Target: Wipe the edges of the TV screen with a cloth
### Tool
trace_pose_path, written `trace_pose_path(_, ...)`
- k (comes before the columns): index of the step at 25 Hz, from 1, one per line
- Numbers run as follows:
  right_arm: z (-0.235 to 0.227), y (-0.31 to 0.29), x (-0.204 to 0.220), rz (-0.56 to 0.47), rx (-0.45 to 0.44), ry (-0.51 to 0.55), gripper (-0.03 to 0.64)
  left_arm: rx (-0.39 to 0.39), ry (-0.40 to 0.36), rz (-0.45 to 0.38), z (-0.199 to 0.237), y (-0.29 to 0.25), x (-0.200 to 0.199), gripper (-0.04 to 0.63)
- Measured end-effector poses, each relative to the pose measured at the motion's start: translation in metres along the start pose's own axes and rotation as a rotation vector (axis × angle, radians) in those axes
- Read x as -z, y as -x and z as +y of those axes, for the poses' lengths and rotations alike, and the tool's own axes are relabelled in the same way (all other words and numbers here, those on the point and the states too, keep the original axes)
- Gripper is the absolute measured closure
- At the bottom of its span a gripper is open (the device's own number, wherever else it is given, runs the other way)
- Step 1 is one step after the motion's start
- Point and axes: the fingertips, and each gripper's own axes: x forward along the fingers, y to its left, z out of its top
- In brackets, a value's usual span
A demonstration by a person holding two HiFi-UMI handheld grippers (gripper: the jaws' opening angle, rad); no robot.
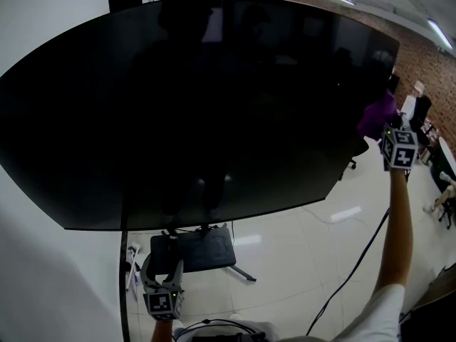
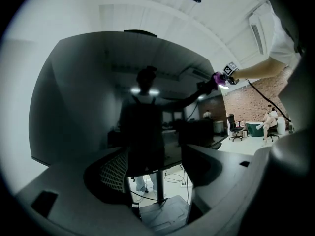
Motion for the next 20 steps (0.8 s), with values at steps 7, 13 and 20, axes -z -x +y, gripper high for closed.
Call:
trace_pose_path(7, 0.045, 0.014, 0.09, 0.068, -0.073, -0.033, 0.52, 0.019, -0.02, 0.037, -0.022, 0.005, 0.008, 0.275)
trace_pose_path(13, 0.084, 0.018, 0.163, 0.138, -0.135, -0.09, 0.52, 0.022, -0.037, 0.042, -0.031, 0.006, 0.015, 0.275)
trace_pose_path(20, 0.129, 0.03, 0.252, 0.251, -0.193, -0.133, 0.52, 0.026, -0.016, 0.057, -0.047, 0.008, 0.011, 0.275)
